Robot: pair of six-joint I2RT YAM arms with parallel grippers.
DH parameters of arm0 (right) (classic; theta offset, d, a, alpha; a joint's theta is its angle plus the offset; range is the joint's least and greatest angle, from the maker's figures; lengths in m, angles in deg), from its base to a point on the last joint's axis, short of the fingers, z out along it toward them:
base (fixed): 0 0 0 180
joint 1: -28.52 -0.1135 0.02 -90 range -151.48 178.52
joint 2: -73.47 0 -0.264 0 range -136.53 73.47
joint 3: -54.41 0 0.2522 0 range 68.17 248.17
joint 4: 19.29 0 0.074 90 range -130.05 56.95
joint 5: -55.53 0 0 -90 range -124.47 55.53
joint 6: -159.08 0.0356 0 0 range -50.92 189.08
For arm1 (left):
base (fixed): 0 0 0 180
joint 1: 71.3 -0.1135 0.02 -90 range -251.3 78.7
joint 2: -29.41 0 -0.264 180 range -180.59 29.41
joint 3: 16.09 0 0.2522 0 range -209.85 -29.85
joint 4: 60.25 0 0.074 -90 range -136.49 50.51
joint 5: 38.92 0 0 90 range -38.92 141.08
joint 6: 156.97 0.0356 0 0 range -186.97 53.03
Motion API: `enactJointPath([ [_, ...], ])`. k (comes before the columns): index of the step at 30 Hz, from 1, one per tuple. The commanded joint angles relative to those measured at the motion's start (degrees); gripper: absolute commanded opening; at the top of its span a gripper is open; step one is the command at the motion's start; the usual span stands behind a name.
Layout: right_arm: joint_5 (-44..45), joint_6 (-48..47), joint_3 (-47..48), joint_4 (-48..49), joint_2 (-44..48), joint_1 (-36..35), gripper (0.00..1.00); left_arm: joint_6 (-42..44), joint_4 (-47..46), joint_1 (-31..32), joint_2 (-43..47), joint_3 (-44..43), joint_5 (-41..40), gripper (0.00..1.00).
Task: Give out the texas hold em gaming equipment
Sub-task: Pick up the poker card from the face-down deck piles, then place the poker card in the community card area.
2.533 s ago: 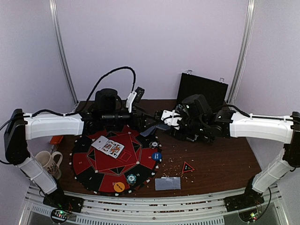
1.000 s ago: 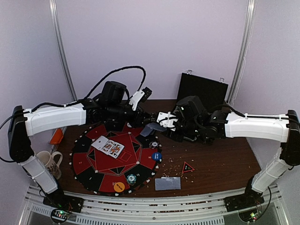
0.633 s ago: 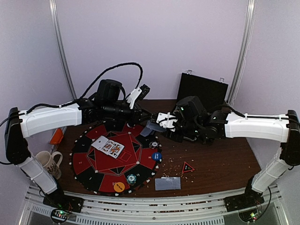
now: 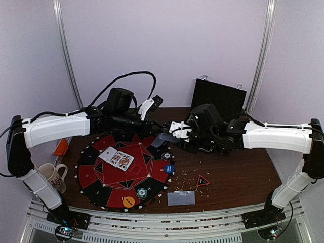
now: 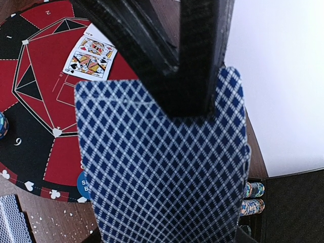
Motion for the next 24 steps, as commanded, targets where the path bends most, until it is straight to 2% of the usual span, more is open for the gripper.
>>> enactJointPath([
  [1, 1.43, 1.42, -0.18, 1.36, 1.84, 0.07, 0.51, -0.74, -1.08, -0.32, 4.39, 1.38, -0.16, 0.0],
  [6, 2.28, 2.27, -1.53, 1.88, 1.91, 1.43, 0.51, -3.7, -3.62, -0.4, 8.54, 4.29, 0.52, 0.0],
  [13, 3.07, 4.57, -2.1, 2.82, 1.24, 2.77, 0.51, -13.27, -12.44, -0.41, 13.75, 10.73, -2.17, 0.0],
  [17, 5.39, 6.03, -2.23, 3.14, 1.04, 3.19, 0.51, -20.65, -15.99, -0.38, 17.17, 16.27, -9.49, 0.0],
  [20, 7.79, 7.89, -2.45, 3.07, 1.44, 3.38, 0.51, -29.88, -22.24, -0.37, 21.96, 24.89, -18.33, 0.0],
  [24, 9.23, 8.89, -3.26, 2.67, 2.31, 3.39, 0.51, -40.86, -28.35, -0.32, 25.7, 36.88, -24.63, 0.0],
])
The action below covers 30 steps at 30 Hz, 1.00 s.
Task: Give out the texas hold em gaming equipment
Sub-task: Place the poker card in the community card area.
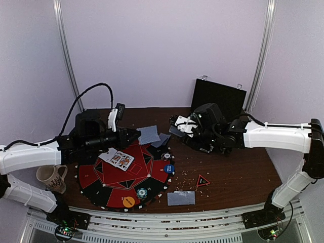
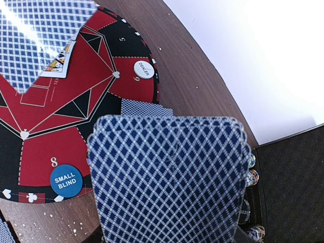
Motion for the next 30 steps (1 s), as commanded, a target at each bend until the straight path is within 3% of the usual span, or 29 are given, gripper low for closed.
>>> enactJointPath([
  [1, 3.33, 2.71, -1.79, 0.44, 2.24, 0.29, 0.51, -16.39, -10.52, -0.21, 2.77, 11.58, -10.2, 0.0],
  [7, 3.04, 2.36, -3.49, 0.96, 4.5, 0.33, 0.51, -23.94, -14.2, 0.94, 0.02, 19.88, -14.35, 0.0],
  [14, 2.87, 2.03, -4.25, 1.18, 5.21, 0.33, 0.51, -28.98, -16.26, 1.66, -4.3, 21.38, -23.74, 0.0],
  [20, 2.89, 1.7, -4.14, 1.14, 5.31, 0.34, 0.51, -31.03, -15.29, 3.08, -11.66, 20.03, -20.89, 0.03],
  [23, 2.86, 1.54, -4.05, 0.99, 5.26, 0.3, 0.51, -31.85, -12.66, 4.08, -13.39, 18.37, -18.93, 0.14],
  [26, 2.86, 1.39, -3.76, 0.65, 5.3, 0.33, 0.51, -32.01, -7.3, 4.58, -9.6, 17.51, -19.32, 0.39],
  [30, 2.63, 1.01, -3.67, 0.53, 5.48, 0.35, 0.51, -29.54, 6.82, 5.04, -3.28, 14.7, -20.95, 0.6],
])
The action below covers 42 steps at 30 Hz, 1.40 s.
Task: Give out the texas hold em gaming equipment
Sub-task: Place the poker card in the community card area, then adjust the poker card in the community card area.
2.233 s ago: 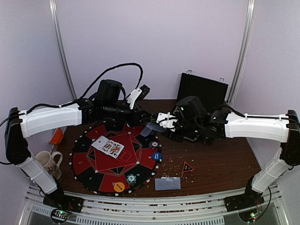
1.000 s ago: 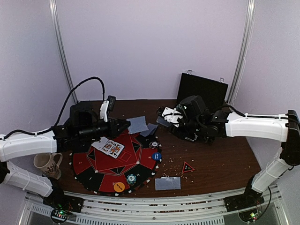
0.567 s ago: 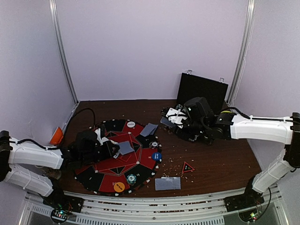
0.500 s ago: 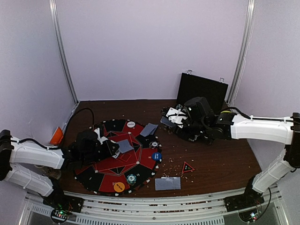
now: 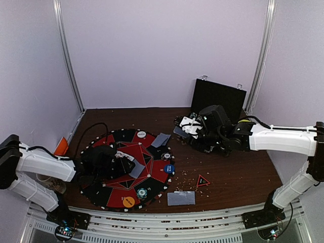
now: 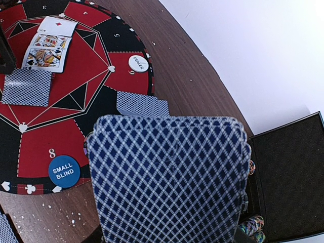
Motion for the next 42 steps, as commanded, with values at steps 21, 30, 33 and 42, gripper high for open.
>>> enactJointPath([
  [21, -0.43, -0.3, -0.58, 0.38, 3.36, 0.18, 0.52, 32.79, 18.86, -8.07, -4.82, -12.68, 15.4, 0.35],
  [30, -0.13, -0.74, -0.66, -0.31, 3.62, 0.18, 0.52, 34.96, 18.15, -9.32, -10.31, -13.76, 16.51, 0.31],
  [33, -0.3, -0.65, -0.78, -0.18, 3.57, 0.14, 0.52, 36.15, 19.07, -9.32, -11.27, -14.83, 16.89, 0.31],
  [42, -1.08, -0.3, -1.05, -0.04, 3.28, 0.11, 0.52, 37.49, 22.46, -9.32, -9.41, -14.34, 13.35, 0.31],
])
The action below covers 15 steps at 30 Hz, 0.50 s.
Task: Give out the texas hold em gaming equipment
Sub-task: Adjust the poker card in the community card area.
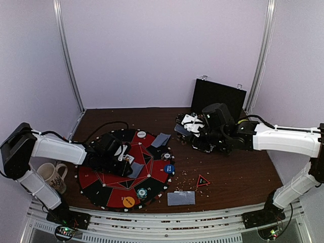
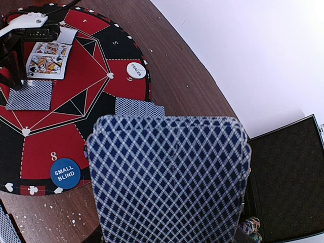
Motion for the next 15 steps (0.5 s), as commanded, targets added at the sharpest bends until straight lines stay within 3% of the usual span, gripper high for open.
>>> enactJointPath([
  [1, -0.85, -0.08, -1.06, 0.41, 1.29, 0.16, 0.52, 1.79, 1.93, -0.23, 1.52, -1.28, -2.91, 0.31],
  [6, -1.44, -0.19, -0.86, 0.59, 1.16, 0.17, 0.52, 2.27, 2.0, -0.25, 2.42, -1.06, -2.6, 0.33],
  [15, -0.95, -0.28, -1.36, 0.31, 1.95, 0.18, 0.52, 2.48, -2.41, 0.2, -2.17, -0.59, 2.74, 0.18],
])
